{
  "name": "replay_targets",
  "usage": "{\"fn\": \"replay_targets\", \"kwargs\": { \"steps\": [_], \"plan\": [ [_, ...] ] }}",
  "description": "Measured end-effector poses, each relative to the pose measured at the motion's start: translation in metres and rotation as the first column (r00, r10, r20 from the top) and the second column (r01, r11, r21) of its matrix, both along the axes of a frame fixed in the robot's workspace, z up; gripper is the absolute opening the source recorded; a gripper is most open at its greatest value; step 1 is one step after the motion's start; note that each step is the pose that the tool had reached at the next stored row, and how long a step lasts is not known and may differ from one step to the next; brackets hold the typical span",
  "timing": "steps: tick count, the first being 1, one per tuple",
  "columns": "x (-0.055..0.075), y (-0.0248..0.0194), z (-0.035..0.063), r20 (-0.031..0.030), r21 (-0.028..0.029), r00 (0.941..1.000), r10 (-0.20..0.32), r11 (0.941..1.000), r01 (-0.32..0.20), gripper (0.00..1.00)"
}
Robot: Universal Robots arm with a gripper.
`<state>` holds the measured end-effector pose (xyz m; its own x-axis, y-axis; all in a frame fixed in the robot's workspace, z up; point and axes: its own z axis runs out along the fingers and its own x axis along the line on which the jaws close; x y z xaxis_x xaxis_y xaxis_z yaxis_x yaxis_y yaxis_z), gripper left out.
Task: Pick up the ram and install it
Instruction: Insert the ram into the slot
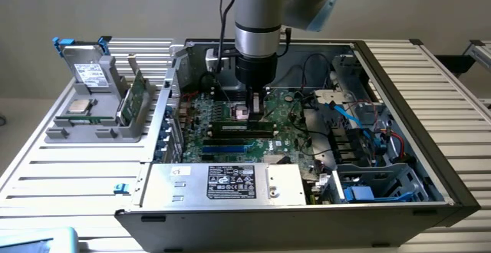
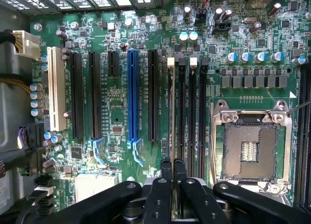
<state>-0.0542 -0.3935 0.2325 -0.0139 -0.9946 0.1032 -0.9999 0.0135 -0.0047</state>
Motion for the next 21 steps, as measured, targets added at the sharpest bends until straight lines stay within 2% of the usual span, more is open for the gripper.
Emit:
{"fn": "replay_targets", "kwargs": {
  "steps": [3,11,16,21],
  "plan": [
    [-0.0002,0.0,0.0,0.0025,0.0001,1.0,0.001,1.0,-0.001,0.13],
    [-0.0034,-0.0001,0.0,0.0196,-0.0017,0.9998,0.003,1.0,-0.003,0.13],
    [-0.005,-0.0001,-0.0008,0.0247,-0.0043,0.9997,0.003,1.0,-0.003,0.13],
    [-0.0054,-0.0001,-0.0016,0.0312,-0.0093,0.9995,0.003,1.0,-0.003,0.13]
  ]
}}
